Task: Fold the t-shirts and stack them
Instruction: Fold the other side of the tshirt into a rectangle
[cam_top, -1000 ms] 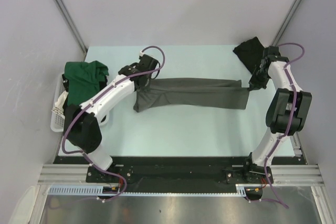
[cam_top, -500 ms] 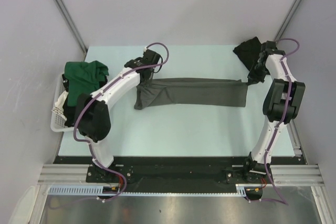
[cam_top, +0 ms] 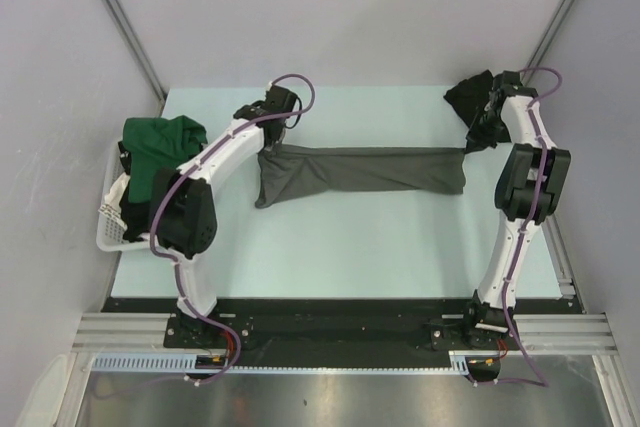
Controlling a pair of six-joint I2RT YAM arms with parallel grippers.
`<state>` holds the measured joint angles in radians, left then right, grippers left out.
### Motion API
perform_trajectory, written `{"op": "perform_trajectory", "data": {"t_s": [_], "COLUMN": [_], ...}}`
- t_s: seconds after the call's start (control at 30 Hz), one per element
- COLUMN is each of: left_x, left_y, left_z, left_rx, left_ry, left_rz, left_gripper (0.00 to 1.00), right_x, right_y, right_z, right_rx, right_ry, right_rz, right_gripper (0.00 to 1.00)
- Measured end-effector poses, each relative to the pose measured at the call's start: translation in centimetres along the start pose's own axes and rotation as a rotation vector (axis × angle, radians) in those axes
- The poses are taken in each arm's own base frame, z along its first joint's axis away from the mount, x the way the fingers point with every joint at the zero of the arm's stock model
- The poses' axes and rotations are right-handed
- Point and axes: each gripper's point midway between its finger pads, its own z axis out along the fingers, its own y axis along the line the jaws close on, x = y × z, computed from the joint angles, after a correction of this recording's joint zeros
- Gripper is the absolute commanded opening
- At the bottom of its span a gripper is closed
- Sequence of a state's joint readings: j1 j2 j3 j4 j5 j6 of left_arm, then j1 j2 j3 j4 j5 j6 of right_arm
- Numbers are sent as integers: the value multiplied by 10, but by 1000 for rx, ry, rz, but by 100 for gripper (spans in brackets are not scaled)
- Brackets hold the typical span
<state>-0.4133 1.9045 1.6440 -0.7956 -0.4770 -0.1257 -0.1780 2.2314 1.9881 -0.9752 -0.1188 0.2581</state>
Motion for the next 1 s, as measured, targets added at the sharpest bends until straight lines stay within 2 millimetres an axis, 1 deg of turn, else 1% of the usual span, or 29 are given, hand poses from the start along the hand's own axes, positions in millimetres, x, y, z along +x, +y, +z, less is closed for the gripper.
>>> {"op": "perform_trajectory", "data": {"t_s": [0.1, 0.33, 0.53, 0.87, 0.93, 0.97, 1.0], "left_x": [-5, -11, -6, 2, 3, 3, 4], "left_y": [0, -2, -6, -9, -9, -10, -10], "left_z": [9, 25, 36, 44, 46, 46, 47], "left_rx": [-9, -22, -23, -19, -17, -15, -14], "left_ry": [6, 22, 56, 87, 91, 94, 95], "left_rz": [1, 7, 29, 43, 45, 47, 50], "left_gripper": [0, 0, 0, 0, 0, 0, 0], "right_x": [-8, -14, -20, -37, -39, -39, -40], "right_y": [6, 12, 18, 36, 37, 37, 37], "right_z": [5, 17, 29, 25, 25, 25, 27], "right_rx": [-12, -20, -24, -44, -46, -45, -44], "right_ry": [-8, 0, 0, -53, -58, -59, -59], "right_rz": [-7, -19, -39, -84, -89, -90, -91], "right_gripper": [0, 0, 0, 0, 2, 5, 13]}}
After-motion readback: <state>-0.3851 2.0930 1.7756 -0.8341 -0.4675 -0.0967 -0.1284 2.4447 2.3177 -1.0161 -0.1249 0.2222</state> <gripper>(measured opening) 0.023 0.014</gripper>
